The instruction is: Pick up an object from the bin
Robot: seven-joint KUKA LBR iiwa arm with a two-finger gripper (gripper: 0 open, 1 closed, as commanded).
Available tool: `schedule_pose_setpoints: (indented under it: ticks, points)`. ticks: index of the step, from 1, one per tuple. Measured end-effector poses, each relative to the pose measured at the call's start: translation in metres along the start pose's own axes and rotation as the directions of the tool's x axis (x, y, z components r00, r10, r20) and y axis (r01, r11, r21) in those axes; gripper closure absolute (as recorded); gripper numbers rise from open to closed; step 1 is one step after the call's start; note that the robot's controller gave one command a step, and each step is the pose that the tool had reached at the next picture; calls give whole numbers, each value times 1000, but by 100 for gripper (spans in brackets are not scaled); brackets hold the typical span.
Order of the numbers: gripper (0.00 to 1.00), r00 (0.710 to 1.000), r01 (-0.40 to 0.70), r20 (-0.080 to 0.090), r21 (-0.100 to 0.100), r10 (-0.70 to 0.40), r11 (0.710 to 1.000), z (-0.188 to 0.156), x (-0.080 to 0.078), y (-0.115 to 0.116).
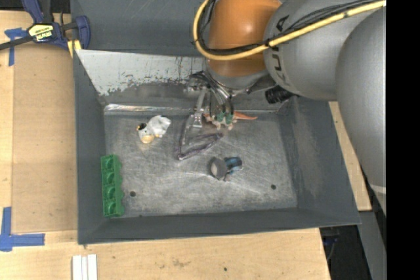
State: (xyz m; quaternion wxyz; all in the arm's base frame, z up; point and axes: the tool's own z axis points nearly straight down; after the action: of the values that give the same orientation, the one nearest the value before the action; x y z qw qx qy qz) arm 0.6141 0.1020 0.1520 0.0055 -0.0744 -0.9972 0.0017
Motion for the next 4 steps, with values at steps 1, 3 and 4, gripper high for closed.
schedule_pose_setpoints:
  ticks: [1,3,4]
  points:
    - [0,1000,18,26,-9,-17,1000,16,-5,-10]
    - [100,971,-236,30,-15,236,972,74,-14,1]
    - [100,971,-236,30,-15,236,972,74,-14,1]
